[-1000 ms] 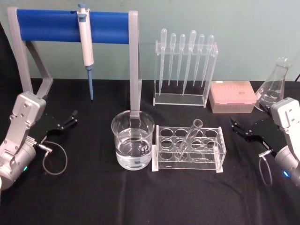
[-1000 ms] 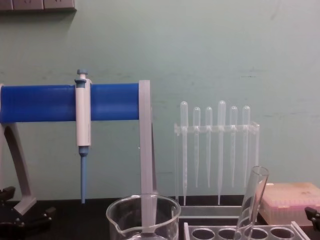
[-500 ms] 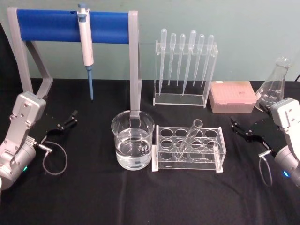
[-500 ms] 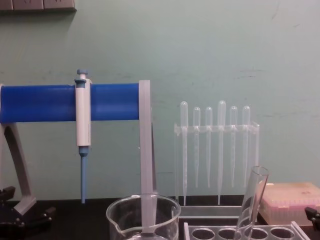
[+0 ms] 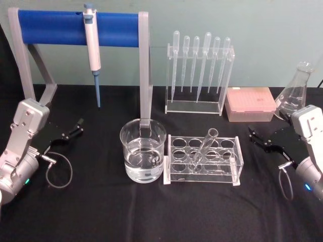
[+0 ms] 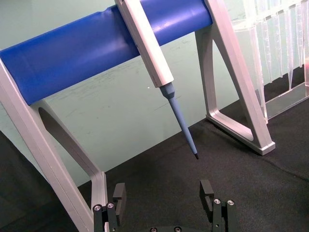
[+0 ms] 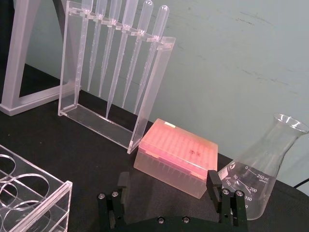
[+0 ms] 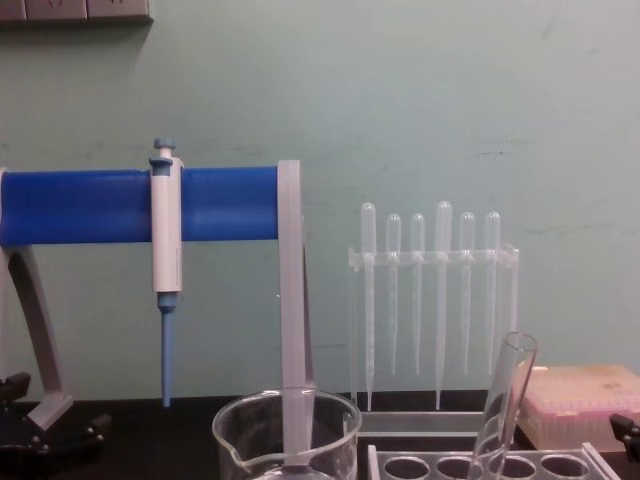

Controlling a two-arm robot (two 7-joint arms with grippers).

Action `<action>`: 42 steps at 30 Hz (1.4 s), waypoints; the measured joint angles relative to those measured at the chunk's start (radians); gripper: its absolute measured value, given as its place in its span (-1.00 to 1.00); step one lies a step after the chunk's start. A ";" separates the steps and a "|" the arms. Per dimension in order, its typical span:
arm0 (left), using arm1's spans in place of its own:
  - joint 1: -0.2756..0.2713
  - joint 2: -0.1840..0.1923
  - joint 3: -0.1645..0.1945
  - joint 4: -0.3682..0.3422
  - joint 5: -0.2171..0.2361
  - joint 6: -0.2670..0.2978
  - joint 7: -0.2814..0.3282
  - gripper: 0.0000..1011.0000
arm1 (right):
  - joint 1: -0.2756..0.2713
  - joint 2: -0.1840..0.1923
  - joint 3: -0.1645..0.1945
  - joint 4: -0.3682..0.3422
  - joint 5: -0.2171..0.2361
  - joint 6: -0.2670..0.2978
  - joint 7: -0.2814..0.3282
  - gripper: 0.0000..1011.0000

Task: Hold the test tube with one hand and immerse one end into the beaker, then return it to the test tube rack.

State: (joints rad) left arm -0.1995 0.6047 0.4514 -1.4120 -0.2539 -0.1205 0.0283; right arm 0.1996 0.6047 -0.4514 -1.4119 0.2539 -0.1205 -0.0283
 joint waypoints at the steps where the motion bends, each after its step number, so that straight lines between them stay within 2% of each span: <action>1: 0.000 0.000 0.000 0.000 0.000 0.000 0.000 0.98 | 0.000 0.000 0.000 0.000 0.000 0.000 0.000 0.98; 7: 0.000 0.000 0.000 0.000 0.000 0.000 0.000 0.98 | -0.006 0.024 0.029 -0.062 0.019 0.005 0.044 0.98; 10: 0.000 0.000 0.000 0.000 0.000 0.000 0.000 0.98 | -0.025 0.051 0.070 -0.125 0.064 0.027 0.082 0.98; 11: 0.000 0.000 0.000 0.000 0.000 0.000 0.000 0.98 | -0.025 0.051 0.070 -0.125 0.064 0.027 0.082 0.98; 17: 0.000 0.000 0.000 0.000 0.000 0.000 0.000 0.98 | -0.071 0.102 0.144 -0.215 0.190 0.043 0.196 0.98; 18: 0.000 0.000 0.000 0.000 0.000 0.000 0.000 0.98 | -0.083 0.119 0.164 -0.230 0.229 0.045 0.238 0.98; 20: 0.000 0.000 0.000 0.000 0.000 0.000 0.000 0.98 | -0.095 0.137 0.180 -0.243 0.272 0.048 0.289 0.98; 21: 0.000 0.000 0.000 0.000 0.000 0.000 0.000 0.98 | -0.106 0.155 0.193 -0.252 0.312 0.051 0.347 0.98; 22: 0.000 0.000 0.000 0.000 0.000 0.000 0.000 0.98 | -0.110 0.163 0.197 -0.255 0.328 0.051 0.372 0.98; 23: 0.000 0.000 0.000 0.000 0.000 0.000 0.000 0.98 | -0.118 0.182 0.205 -0.259 0.362 0.051 0.437 0.98; 25: 0.000 0.000 0.000 0.000 0.000 0.000 0.000 0.98 | -0.124 0.199 0.207 -0.259 0.390 0.051 0.501 0.98; 26: 0.000 0.000 0.000 0.000 0.000 0.000 0.000 0.98 | -0.127 0.213 0.207 -0.254 0.412 0.050 0.562 0.98; 27: 0.000 0.000 0.000 0.000 0.000 0.000 0.000 0.98 | -0.127 0.213 0.207 -0.254 0.412 0.050 0.562 0.98; 28: 0.000 0.000 0.000 0.000 0.000 0.000 0.000 0.98 | -0.127 0.222 0.203 -0.244 0.429 0.049 0.620 0.98; 29: 0.000 0.000 0.000 0.000 0.000 0.000 0.000 0.98 | -0.126 0.225 0.200 -0.239 0.435 0.048 0.644 0.98; 30: 0.000 0.000 0.000 0.000 0.000 0.000 0.000 0.98 | -0.121 0.228 0.189 -0.224 0.447 0.046 0.698 0.98; 33: 0.000 0.000 0.000 0.000 0.000 0.000 0.000 0.98 | -0.104 0.225 0.162 -0.191 0.457 0.032 0.789 0.98; 36: 0.000 0.000 0.000 0.000 0.000 0.000 0.000 0.98 | -0.082 0.216 0.130 -0.162 0.456 0.010 0.858 0.98; 42: 0.000 0.000 0.000 0.000 0.000 0.000 0.000 0.98 | -0.033 0.181 0.072 -0.114 0.439 -0.030 0.931 0.98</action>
State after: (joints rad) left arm -0.1995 0.6047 0.4514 -1.4120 -0.2539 -0.1205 0.0283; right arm 0.1667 0.7856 -0.3791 -1.5256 0.6929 -0.1509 0.9025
